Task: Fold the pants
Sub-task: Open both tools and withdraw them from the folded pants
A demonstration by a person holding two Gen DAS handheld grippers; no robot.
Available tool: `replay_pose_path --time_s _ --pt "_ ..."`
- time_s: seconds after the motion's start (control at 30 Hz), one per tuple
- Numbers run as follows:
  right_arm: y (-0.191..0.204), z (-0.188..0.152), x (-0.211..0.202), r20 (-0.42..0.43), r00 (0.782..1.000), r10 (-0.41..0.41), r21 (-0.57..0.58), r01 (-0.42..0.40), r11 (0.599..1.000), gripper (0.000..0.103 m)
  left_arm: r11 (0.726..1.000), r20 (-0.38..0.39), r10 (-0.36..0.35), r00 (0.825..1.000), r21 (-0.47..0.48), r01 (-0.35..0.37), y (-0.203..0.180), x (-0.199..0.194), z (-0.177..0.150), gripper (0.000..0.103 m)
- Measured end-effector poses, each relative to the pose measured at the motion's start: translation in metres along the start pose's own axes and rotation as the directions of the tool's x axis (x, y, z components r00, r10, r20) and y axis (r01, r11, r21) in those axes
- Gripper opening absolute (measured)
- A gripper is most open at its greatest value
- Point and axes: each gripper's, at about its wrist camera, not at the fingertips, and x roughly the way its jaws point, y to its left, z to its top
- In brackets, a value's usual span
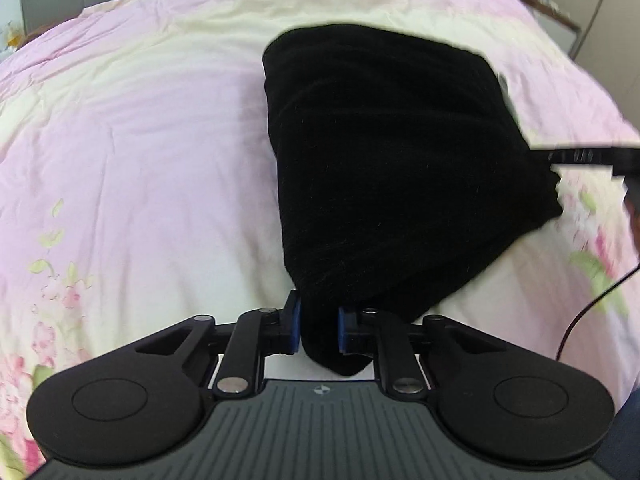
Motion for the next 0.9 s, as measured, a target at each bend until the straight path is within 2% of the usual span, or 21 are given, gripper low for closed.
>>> replay_pose_path --time_s 0.07,0.2,0.23,0.27,0.33,0.4,0.5,0.53,0.6,0.7,0.9 --pt "-0.001 -0.001 -0.001 -0.005 1.0 0.007 0.016 -0.007 1.0 0.02 0.998 -0.081 0.055 0.995 0.044 -0.051 0.002 0.015 -0.01 0.011" --pt "-0.001 -0.007 -0.001 -0.011 1.0 0.011 0.023 -0.01 1.0 0.021 0.998 -0.127 0.051 0.991 0.027 -0.048 0.006 0.023 -0.019 0.008" --pt "-0.003 -0.009 -0.002 -0.011 1.0 0.011 0.024 -0.01 1.0 0.021 0.998 -0.147 0.06 0.987 0.034 -0.055 0.005 0.021 -0.018 0.001" --pt "-0.004 -0.009 -0.002 -0.014 1.0 0.011 0.028 -0.011 1.0 0.021 0.995 -0.188 0.088 0.978 0.052 -0.08 0.005 0.022 -0.019 0.0" --pt "-0.006 -0.007 -0.006 -0.032 0.999 0.011 0.041 -0.01 0.999 0.023 0.995 -0.197 0.088 0.976 0.057 -0.078 0.011 0.015 -0.027 0.0" --pt "-0.009 -0.004 -0.012 -0.051 0.999 0.016 0.054 -0.013 0.998 0.025 0.998 -0.167 0.056 0.984 0.03 -0.052 0.02 -0.003 -0.03 0.002" --pt "-0.009 -0.005 -0.027 -0.072 0.997 0.017 0.02 -0.016 1.0 0.028 0.998 -0.119 0.054 0.991 0.03 -0.051 0.025 -0.026 -0.023 0.012" --pt "-0.009 -0.006 -0.031 -0.081 0.997 0.012 0.004 -0.012 1.0 0.029 0.997 -0.1 0.061 0.993 0.042 -0.057 0.025 -0.033 -0.019 0.021" --pt "-0.008 -0.01 -0.043 -0.08 0.997 -0.015 -0.033 0.012 0.999 0.033 0.995 -0.064 0.076 0.995 0.076 -0.071 0.023 -0.048 -0.009 0.031" --pt "-0.01 -0.012 -0.066 -0.061 0.998 -0.004 -0.056 0.0 0.998 0.043 0.989 -0.002 0.096 0.995 0.113 -0.096 0.016 -0.068 0.008 0.048" --pt "-0.005 -0.009 -0.111 -0.036 0.999 0.032 -0.142 -0.036 0.989 0.067 0.977 0.095 0.104 0.99 0.179 -0.12 0.0 -0.091 0.048 0.061"
